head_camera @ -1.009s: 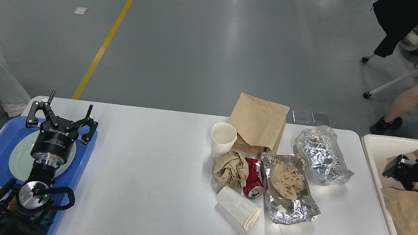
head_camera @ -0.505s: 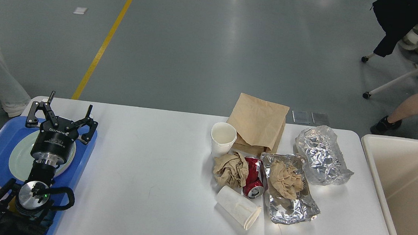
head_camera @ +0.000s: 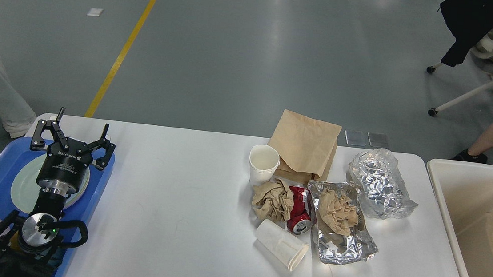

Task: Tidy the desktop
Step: 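Lift the brown paper bag with the right gripper into the white bin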

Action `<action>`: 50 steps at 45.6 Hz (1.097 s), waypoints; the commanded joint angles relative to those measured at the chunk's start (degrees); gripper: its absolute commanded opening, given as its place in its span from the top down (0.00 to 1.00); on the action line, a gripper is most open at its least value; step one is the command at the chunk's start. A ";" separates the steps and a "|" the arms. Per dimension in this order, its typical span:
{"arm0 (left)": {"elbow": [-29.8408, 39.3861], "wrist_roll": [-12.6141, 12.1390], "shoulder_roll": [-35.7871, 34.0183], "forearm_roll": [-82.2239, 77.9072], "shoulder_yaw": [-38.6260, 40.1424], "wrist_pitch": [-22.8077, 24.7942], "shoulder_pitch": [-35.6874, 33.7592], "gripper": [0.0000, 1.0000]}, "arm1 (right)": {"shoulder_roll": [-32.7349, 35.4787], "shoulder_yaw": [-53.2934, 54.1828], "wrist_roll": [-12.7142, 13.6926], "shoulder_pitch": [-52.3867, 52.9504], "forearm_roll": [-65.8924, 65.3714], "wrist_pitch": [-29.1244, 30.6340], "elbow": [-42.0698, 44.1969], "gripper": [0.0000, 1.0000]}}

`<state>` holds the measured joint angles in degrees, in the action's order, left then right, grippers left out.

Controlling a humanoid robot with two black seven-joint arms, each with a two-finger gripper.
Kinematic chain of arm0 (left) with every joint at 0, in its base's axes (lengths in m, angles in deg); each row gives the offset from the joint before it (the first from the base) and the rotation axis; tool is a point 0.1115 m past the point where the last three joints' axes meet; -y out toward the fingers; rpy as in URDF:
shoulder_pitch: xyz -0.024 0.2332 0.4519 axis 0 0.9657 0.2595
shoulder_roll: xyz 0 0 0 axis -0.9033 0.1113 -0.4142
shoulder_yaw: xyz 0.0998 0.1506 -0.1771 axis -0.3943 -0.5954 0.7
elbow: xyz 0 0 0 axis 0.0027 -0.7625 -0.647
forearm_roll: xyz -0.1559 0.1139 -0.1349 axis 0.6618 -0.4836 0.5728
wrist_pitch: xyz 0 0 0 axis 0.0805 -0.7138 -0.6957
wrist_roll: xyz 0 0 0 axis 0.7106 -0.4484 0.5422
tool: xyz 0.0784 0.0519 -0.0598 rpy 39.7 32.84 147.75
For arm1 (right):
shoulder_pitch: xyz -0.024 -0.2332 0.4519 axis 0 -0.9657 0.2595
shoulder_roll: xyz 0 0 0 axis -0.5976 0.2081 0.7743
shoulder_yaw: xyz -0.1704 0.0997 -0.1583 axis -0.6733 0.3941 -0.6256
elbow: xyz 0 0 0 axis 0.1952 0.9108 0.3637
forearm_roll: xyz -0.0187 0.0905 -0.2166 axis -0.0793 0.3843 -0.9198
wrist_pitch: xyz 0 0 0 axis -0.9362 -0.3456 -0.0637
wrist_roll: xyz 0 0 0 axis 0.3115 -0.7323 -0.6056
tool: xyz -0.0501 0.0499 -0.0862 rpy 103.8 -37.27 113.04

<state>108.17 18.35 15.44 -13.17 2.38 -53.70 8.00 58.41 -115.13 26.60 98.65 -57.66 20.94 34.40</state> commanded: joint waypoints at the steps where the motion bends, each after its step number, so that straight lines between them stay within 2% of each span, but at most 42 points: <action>1: 0.00 0.00 -0.01 0.00 -0.06 0.00 -0.01 0.03 | -4.96 -1.74 0.05 -4.39 -2.71 -6.49 4.32 1.00; 16: 0.00 0.00 -0.01 0.00 0.03 0.00 -0.01 0.03 | -4.70 -0.69 -0.74 -11.68 -3.24 -8.07 4.32 1.00; 34: 0.00 0.00 -0.01 0.00 0.03 0.00 -0.01 0.03 | -4.78 1.33 -1.36 -13.09 -3.07 -8.34 4.32 1.00; 35: 0.00 0.00 -0.01 0.00 0.03 0.00 -0.01 0.03 | -4.78 1.33 -1.36 -13.09 -3.07 -8.42 4.32 0.95; 37: 0.00 0.00 -0.01 0.00 0.03 0.00 -0.01 0.03 | -4.78 1.33 -1.36 -13.09 -3.07 -8.51 4.32 0.75; 40: 0.00 0.00 -0.01 0.00 -0.06 0.00 -0.01 0.03 | -4.78 1.33 -1.36 -13.35 -3.07 -9.56 4.32 0.34; 42: 0.00 0.00 -0.01 0.00 -0.06 0.00 -0.01 0.03 | -4.87 1.33 -1.36 -13.79 -3.07 -10.79 4.32 0.15; 45: 0.00 0.00 0.07 0.09 0.03 0.00 -0.01 0.03 | -5.05 1.24 -1.36 -14.76 -3.07 -12.38 4.32 0.00; 50: 0.00 0.00 -0.01 0.00 0.03 0.00 -0.01 0.03 | -5.22 1.07 -1.36 -15.29 -3.07 -12.99 4.32 0.00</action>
<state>108.17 18.35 15.44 -13.17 2.41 -53.70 7.99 53.35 -113.91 25.23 83.96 -60.73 8.83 38.73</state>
